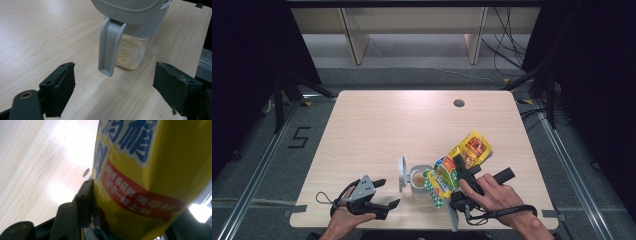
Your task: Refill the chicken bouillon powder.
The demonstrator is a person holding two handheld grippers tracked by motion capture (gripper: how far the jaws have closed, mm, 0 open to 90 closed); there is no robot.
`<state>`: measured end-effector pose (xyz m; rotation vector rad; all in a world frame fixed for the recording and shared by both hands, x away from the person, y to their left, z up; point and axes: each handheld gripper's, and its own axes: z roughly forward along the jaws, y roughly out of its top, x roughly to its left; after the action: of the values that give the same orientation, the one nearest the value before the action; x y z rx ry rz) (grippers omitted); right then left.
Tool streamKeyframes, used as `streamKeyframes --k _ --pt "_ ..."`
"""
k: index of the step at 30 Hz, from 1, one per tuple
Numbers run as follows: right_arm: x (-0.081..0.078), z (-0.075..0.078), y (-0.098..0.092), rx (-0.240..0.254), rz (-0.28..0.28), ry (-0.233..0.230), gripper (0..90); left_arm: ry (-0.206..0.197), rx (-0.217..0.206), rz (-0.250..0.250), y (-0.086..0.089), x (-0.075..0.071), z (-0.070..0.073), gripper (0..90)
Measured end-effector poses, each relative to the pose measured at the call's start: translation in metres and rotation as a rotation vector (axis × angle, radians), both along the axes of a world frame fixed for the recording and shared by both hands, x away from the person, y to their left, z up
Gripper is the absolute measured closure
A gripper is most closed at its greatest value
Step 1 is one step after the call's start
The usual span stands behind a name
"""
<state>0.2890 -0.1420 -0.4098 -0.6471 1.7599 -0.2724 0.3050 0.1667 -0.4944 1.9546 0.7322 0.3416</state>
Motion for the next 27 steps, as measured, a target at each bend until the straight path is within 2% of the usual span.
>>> streamKeyframes --k 1,2,3,4,7,8,9,10,12,14,16,21,22,24,25,27 --pt "0.0 0.0 0.0 0.0 0.0 0.0 50.9 -0.001 0.012 -0.005 0.0006 0.0003 0.0002 16.9" --pt "0.0002 0.0005 0.0003 -0.009 0.004 -0.002 50.9 0.002 -0.013 0.001 -0.001 -0.0007 0.0 16.9" --pt "0.0007 0.0016 0.0011 -0.025 0.013 -0.006 50.9 0.003 -0.013 0.0 -0.0009 -0.0007 -0.0001 16.9" --pt "0.0005 0.0002 -0.0007 -0.004 0.0 -0.003 50.9 0.005 -0.016 -0.004 -0.0007 -0.0002 -0.0002 16.9" --pt "0.0004 0.0003 -0.0006 -0.004 0.0 -0.003 50.9 0.006 -0.016 -0.006 -0.0006 -0.0003 0.0 16.9" --pt "0.0003 0.0003 -0.0006 -0.004 -0.001 -0.002 50.9 0.003 -0.027 0.0 -0.0017 -0.0006 -0.0005 16.9" --pt "0.0005 0.0014 0.0006 -0.022 0.01 -0.005 50.9 0.004 -0.026 0.002 -0.0017 -0.0007 -0.0004 16.9" --pt "0.0001 0.0005 0.0006 -0.016 0.013 -0.018 50.9 0.008 -0.03 0.002 -0.0018 -0.0009 -0.0005 16.9" --pt "-0.0001 -0.0003 -0.0003 -0.002 0.009 -0.016 50.9 0.01 -0.023 -0.003 -0.0011 -0.0006 -0.0001 17.0" --pt "0.0004 0.0013 0.0014 -0.027 0.019 -0.019 50.9 0.009 -0.019 -0.002 -0.0007 -0.0004 0.0 16.9" --pt "0.0004 0.0011 0.0008 -0.019 0.01 -0.006 50.9 0.008 -0.017 -0.004 -0.0006 -0.0004 0.0 16.9" --pt "0.0001 0.0009 0.0008 -0.021 0.018 -0.018 50.9 0.006 -0.027 0.003 -0.0017 -0.0008 -0.0005 16.9" --pt "-0.0001 -0.0002 -0.0004 -0.005 0.012 -0.017 51.0 0.005 -0.019 0.0 -0.001 -0.0006 -0.0002 16.9" --pt "0.0002 0.0006 0.0005 -0.023 0.021 -0.022 51.0 0.01 -0.028 0.001 -0.0015 -0.0007 -0.0003 17.0" --pt "0.0003 0.0006 0.0005 -0.023 0.022 -0.023 51.0 0.008 -0.017 -0.003 -0.0007 -0.0004 0.0 16.9" --pt "0.0007 0.0011 0.0009 -0.028 0.013 -0.008 51.4 0.006 -0.015 -0.003 -0.0006 -0.0002 0.0001 17.0"
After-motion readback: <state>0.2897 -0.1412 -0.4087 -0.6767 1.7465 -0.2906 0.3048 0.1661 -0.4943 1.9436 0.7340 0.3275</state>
